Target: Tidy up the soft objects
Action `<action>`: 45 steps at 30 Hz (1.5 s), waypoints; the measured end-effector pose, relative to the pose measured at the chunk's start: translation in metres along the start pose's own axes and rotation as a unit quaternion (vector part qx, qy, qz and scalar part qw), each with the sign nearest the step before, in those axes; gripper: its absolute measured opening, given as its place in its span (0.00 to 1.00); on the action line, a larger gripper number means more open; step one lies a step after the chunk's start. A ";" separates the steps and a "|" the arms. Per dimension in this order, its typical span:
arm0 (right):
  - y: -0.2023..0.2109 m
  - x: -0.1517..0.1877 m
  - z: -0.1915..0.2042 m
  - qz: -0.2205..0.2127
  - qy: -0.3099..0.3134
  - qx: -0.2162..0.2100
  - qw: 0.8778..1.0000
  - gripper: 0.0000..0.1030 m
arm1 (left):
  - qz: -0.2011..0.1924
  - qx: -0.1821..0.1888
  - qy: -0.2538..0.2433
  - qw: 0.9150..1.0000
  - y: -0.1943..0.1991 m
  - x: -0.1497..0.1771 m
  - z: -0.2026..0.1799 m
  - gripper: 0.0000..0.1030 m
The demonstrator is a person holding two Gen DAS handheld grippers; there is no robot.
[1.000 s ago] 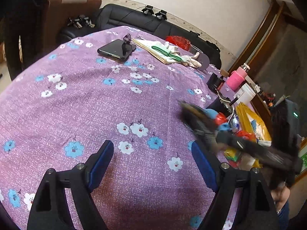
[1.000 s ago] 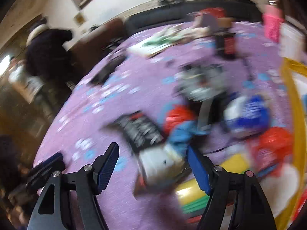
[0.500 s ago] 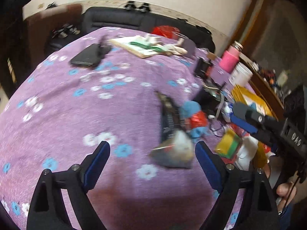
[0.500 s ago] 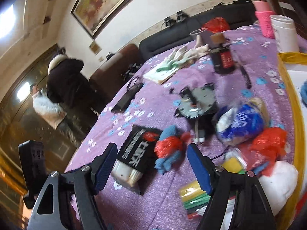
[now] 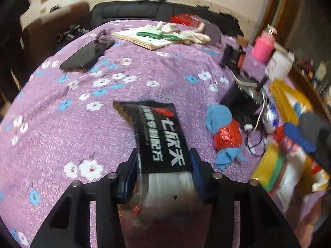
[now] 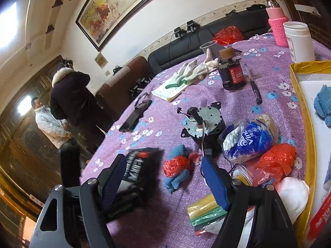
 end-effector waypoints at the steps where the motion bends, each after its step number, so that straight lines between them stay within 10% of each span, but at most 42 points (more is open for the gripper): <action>1: -0.002 0.001 0.001 0.002 0.007 0.006 1.000 0.77 | -0.010 -0.007 0.007 1.000 0.003 -0.001 0.006 0.42; 14: -0.062 0.021 0.006 0.104 0.110 0.147 0.978 0.63 | -0.056 -0.004 0.046 0.997 0.015 -0.009 0.029 0.42; 17: -0.076 0.026 -0.001 0.119 0.109 0.160 0.974 0.42 | -0.054 -0.002 0.047 0.997 0.014 -0.008 0.029 0.42; 45: -0.030 0.013 0.033 0.024 0.126 0.089 0.988 0.35 | -0.135 -0.062 0.015 0.989 0.042 -0.019 0.023 0.42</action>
Point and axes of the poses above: each gripper's, at about its wrist camera, not at the fingertips, and y roughly against the way its jaws point, z to its left, x to its underside, the point moved 9 cm from there along -y, roughly the way its jaws point, and after that the axes turned 1 degree about y, right-handed, at the moved point
